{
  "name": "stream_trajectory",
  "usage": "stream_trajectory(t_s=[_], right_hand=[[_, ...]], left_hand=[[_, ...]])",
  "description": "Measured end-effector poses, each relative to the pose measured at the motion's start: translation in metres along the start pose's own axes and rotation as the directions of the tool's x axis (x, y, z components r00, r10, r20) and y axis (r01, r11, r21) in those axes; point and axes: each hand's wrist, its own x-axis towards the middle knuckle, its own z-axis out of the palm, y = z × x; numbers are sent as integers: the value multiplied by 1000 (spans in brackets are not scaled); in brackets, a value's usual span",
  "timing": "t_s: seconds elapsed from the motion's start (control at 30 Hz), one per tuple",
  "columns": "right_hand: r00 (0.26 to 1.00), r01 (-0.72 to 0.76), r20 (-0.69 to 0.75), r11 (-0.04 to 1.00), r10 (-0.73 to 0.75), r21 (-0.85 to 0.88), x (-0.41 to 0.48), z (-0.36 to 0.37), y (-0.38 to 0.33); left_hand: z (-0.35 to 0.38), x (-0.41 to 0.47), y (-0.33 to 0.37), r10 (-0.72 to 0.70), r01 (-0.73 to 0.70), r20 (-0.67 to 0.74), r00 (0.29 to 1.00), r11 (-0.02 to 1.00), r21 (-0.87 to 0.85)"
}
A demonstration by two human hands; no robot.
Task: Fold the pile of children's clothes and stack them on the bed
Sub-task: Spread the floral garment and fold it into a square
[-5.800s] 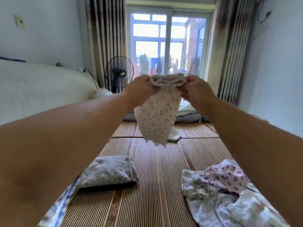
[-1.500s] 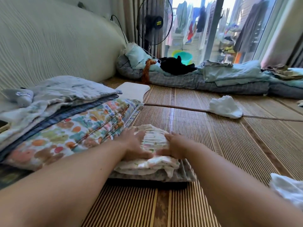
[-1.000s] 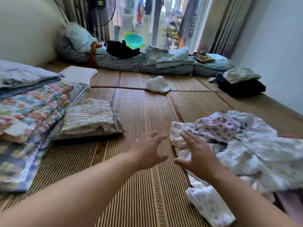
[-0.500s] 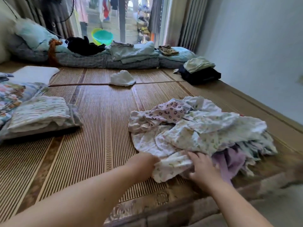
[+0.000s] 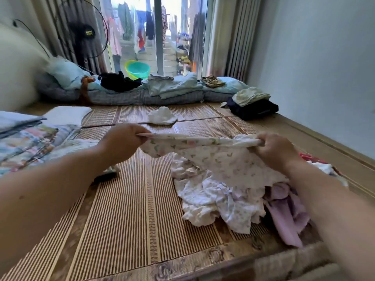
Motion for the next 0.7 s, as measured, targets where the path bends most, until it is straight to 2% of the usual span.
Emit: stream_trajectory(t_s=[0.13,0.2,0.27,0.33,0.4,0.43,0.47,0.5,0.57,0.63,0.7], right_hand=[[998,53,-46,973,-43,223,11,-45,-60],[997,69,-69,922,-46,380,16,-59,-90],[999,40,-45,826,-19,562,18,-72,-118],[1000,1,-4,734,3,679,18,-81,-146],[1000,-11,26,646,-14,763,15,-86,-167],[999,-6,37,616,-39,788,12,-89,-178],[997,3,43,599,-62,801,8,-89,-187],[995,10,47,583,-83,812,6,-89,-194],[993,7,59,549,-102,836,2,-87,-202],[992,-22,82,504,-97,863,-2,-80,-207],[991,-75,119,455,-69,888,-9,-74,-209]], left_hand=[[-37,9,-11,-136,115,-85,987,969,-219],[-49,9,-12,-192,158,-62,979,922,-352],[-50,4,-8,-202,186,8,979,881,-435],[-48,-11,-4,-215,223,66,974,891,-395],[-38,-31,2,-184,215,156,971,952,-216],[-34,-44,7,-160,206,229,960,960,-192],[-29,-56,9,-133,227,329,935,937,-266],[-25,-67,11,-100,294,433,896,863,-410],[-21,-79,12,-40,445,549,835,636,-631],[-23,-82,8,-43,493,543,839,483,-723],[-31,-82,9,-4,471,510,860,390,-791]])
